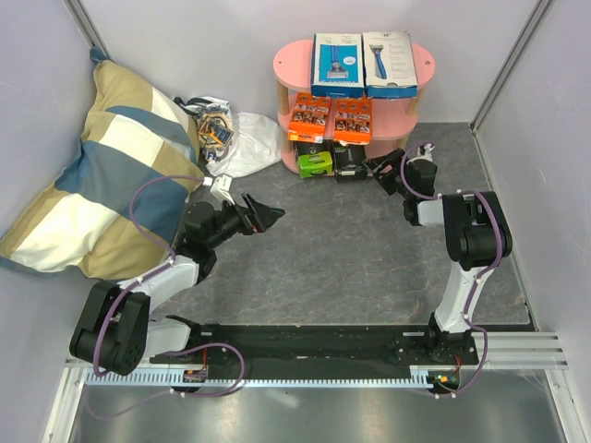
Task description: Place and organize the shaving razors onto the shelf
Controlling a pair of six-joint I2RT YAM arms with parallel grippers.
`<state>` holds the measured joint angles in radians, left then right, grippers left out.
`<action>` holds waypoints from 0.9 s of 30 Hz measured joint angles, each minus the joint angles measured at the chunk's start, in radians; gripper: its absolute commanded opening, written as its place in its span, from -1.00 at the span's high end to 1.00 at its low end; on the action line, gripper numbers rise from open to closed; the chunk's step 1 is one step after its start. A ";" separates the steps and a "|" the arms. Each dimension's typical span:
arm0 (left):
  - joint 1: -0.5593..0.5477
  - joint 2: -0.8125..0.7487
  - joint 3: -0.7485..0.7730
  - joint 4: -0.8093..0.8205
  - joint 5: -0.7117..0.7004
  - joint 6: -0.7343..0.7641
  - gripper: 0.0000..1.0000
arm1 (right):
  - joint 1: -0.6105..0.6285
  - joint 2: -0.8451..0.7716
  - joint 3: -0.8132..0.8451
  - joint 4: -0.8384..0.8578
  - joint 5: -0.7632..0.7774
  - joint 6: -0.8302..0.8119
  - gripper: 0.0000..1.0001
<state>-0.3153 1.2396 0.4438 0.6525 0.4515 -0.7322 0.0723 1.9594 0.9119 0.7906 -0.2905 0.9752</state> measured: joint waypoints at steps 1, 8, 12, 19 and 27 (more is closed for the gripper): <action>0.000 0.001 0.000 0.000 0.000 0.000 -1.00 | -0.003 0.002 0.010 -0.006 0.002 -0.007 -0.55; 0.000 0.012 0.000 -0.001 0.000 0.005 -1.00 | -0.014 0.069 0.115 -0.005 0.007 -0.025 -0.33; 0.000 0.019 0.000 0.000 0.000 0.009 -1.00 | -0.014 0.155 0.192 0.006 -0.010 -0.026 -0.14; 0.000 0.030 0.000 0.000 0.000 0.009 -1.00 | -0.005 0.239 0.250 0.051 -0.049 -0.002 0.02; 0.000 0.032 0.000 0.005 0.000 0.009 -1.00 | 0.023 0.302 0.315 0.090 -0.048 0.032 0.06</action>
<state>-0.3153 1.2713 0.4438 0.6571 0.4511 -0.7235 0.0956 2.2612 1.2266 0.8806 -0.3382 1.0077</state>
